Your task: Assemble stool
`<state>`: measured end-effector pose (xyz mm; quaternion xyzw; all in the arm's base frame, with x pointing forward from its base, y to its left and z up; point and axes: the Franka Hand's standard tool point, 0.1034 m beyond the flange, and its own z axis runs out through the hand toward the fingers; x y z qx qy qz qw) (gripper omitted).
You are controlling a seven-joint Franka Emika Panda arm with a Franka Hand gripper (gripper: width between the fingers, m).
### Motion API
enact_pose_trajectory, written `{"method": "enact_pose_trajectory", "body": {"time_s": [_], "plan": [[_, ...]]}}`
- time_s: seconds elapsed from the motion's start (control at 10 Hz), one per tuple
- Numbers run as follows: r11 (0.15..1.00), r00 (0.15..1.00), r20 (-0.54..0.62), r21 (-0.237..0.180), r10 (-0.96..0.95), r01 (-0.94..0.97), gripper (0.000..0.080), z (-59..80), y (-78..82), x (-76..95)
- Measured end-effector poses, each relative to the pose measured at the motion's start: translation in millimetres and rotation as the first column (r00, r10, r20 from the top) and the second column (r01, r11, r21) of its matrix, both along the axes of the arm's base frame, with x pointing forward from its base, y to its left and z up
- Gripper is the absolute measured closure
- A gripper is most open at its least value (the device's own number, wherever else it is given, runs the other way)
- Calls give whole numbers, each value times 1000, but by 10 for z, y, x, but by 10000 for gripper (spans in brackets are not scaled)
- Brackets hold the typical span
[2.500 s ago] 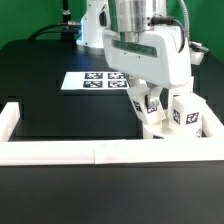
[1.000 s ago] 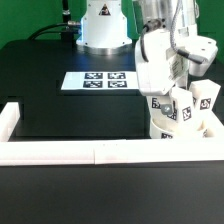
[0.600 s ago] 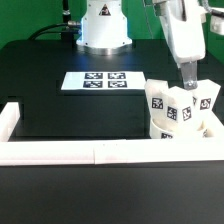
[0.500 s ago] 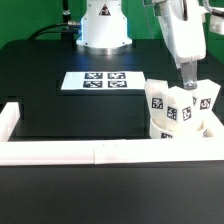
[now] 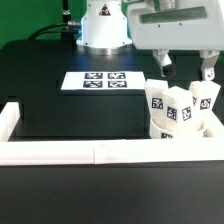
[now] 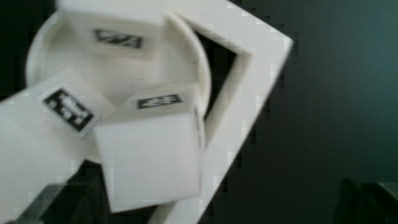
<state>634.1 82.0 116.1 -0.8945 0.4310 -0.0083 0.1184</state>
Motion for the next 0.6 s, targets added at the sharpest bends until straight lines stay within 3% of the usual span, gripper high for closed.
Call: {"method": "enact_pose_trajectory", "body": {"time_s": [0.1, 0.5, 0.6], "plan": [[1000, 1000, 15, -15, 27, -27, 151, -65, 29, -32], [953, 954, 47, -79, 297, -292, 151, -72, -23, -40], [829, 839, 28, -178, 544, -531, 151, -41, -6, -18]]}}
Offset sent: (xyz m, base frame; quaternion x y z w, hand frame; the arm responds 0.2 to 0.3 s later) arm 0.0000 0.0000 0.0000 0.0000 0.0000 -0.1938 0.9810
